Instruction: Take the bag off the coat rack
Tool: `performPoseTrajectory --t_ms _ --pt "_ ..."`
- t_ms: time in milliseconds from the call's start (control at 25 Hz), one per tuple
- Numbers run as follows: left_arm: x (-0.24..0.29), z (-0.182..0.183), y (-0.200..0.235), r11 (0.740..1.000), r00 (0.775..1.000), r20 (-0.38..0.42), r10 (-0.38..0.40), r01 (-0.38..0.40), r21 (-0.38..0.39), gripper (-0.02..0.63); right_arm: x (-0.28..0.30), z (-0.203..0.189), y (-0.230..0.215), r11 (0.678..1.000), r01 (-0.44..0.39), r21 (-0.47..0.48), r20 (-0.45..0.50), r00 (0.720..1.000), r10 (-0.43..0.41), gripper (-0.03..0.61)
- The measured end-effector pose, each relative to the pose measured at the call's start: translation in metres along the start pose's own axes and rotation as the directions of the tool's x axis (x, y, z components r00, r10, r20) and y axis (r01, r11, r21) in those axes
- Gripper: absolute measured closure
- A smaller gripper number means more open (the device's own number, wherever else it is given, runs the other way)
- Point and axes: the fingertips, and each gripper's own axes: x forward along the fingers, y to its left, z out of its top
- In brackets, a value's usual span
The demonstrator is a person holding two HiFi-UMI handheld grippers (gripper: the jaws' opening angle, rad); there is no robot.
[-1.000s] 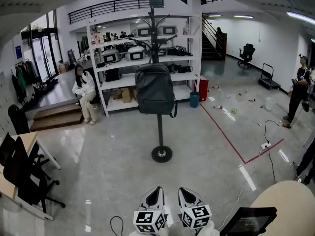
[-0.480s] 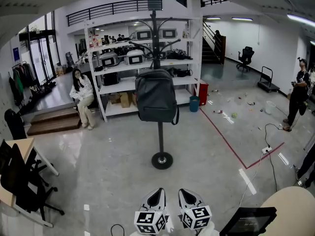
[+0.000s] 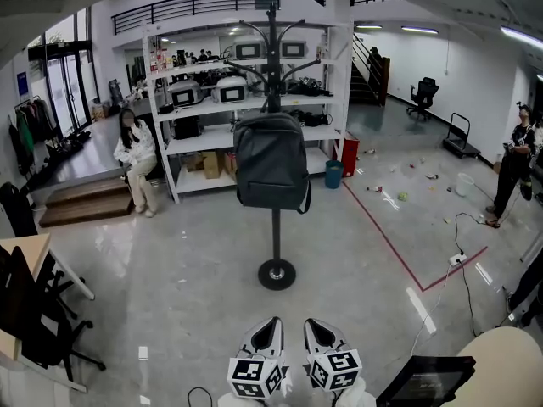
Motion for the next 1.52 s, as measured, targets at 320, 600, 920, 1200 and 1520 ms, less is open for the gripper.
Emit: performPoseTrajectory --t_ms 320,600,920,1200,1520 --pt "0.008 -0.006 0.013 1.000 0.999 -0.029 -0.016 0.016 -0.019 0.620 0.011 -0.005 0.000 1.000 0.027 0.005 -0.028 0.999 -0.026 0.568" --pt "0.022 -0.005 0.017 0.999 0.999 -0.024 -0.026 0.025 -0.022 0.620 0.021 -0.002 -0.009 0.999 0.047 0.003 -0.021 0.999 -0.047 0.568" --pt "0.041 0.001 0.028 1.000 0.999 -0.017 -0.030 0.029 -0.011 0.620 0.046 0.010 -0.014 0.999 0.043 -0.024 0.000 0.999 -0.043 0.568" --pt "0.064 0.003 0.038 1.000 1.000 -0.016 -0.015 0.015 0.000 0.620 0.068 0.013 -0.023 0.999 0.030 -0.030 -0.006 1.000 -0.030 0.568" --pt "0.102 0.011 0.049 1.000 1.000 -0.007 -0.011 0.011 0.007 0.620 0.104 0.025 -0.043 0.999 0.013 -0.036 0.002 1.000 -0.012 0.568"
